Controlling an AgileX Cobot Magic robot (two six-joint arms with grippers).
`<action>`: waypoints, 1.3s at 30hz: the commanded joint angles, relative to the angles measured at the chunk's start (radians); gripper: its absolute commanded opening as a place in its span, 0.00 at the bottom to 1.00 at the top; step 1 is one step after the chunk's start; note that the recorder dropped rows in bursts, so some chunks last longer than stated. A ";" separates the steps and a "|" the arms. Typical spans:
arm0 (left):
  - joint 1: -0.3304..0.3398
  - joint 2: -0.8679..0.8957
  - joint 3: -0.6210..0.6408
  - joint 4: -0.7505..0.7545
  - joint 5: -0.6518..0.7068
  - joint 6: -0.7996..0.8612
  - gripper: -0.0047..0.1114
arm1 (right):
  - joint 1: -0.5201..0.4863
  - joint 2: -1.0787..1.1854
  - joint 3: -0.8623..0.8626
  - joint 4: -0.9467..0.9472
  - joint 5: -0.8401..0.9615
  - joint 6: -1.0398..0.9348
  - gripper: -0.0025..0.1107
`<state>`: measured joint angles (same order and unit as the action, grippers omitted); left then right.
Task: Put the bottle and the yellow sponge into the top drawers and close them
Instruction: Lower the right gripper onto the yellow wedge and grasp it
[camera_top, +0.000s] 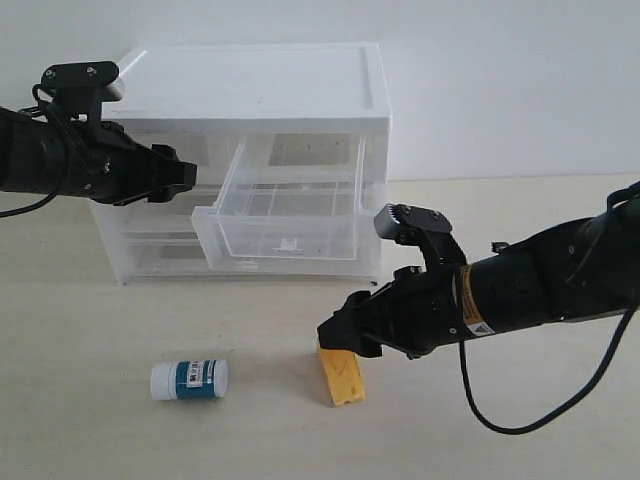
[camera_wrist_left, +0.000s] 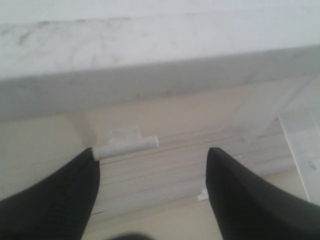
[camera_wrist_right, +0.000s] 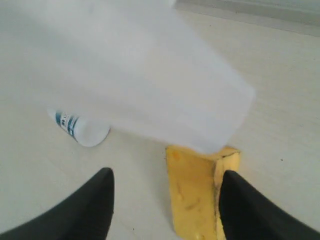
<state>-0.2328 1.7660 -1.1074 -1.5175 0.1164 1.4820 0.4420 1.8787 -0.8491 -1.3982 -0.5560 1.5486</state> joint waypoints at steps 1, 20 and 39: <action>0.003 0.002 -0.032 -0.006 -0.039 0.029 0.55 | 0.036 0.038 -0.012 -0.081 0.052 0.052 0.51; 0.003 0.002 -0.033 -0.008 -0.037 0.029 0.55 | -0.073 -0.125 -0.008 -0.274 -0.116 0.245 0.51; 0.003 0.002 -0.052 -0.008 -0.037 0.029 0.55 | 0.168 -0.214 0.143 -0.133 0.333 0.045 0.50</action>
<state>-0.2335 1.7660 -1.1133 -1.5175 0.1402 1.4836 0.5194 1.6742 -0.7067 -1.5890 -0.3893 1.6689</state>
